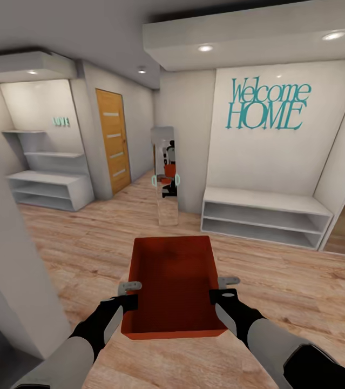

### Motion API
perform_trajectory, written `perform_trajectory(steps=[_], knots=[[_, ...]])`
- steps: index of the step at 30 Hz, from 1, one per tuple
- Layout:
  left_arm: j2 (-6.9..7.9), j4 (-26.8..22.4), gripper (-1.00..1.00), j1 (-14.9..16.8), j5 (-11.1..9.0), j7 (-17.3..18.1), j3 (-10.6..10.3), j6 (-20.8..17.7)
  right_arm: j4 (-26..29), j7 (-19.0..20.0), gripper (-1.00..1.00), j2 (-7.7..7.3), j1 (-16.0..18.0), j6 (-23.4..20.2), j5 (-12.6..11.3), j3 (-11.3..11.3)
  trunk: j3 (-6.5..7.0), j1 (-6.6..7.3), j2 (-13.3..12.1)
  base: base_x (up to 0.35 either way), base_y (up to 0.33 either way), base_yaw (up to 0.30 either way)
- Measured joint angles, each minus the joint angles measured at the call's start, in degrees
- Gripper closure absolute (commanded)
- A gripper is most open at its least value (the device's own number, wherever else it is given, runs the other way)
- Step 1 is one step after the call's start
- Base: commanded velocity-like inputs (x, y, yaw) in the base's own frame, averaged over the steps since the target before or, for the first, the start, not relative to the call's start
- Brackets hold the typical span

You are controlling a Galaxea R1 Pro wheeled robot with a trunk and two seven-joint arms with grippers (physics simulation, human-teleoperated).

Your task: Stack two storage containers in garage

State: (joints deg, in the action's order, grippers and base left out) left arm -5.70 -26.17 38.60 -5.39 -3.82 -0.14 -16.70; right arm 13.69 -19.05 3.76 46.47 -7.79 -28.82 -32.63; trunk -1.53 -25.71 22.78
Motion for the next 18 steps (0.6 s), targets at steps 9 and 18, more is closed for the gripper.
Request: perform_trajectory(steps=[9, 18], knots=[[0.04, 0.0, 1.0, 0.0, -0.1, 0.0, 0.0, 0.0, 0.0, -0.1, 1.0, 0.03, 0.0, 0.0, -0.1, -0.1, 0.0, 0.0, 0.0, 0.321, 0.0, 0.0], [0.05, 0.0, 1.0, 0.0, -0.1, 0.0, -0.1, 0.0, 0.0, -0.1, 1.0, 0.04, 0.0, 0.0, -0.1, -0.1, 0.0, 0.0, 0.0, 0.322, 0.0, 0.0]])
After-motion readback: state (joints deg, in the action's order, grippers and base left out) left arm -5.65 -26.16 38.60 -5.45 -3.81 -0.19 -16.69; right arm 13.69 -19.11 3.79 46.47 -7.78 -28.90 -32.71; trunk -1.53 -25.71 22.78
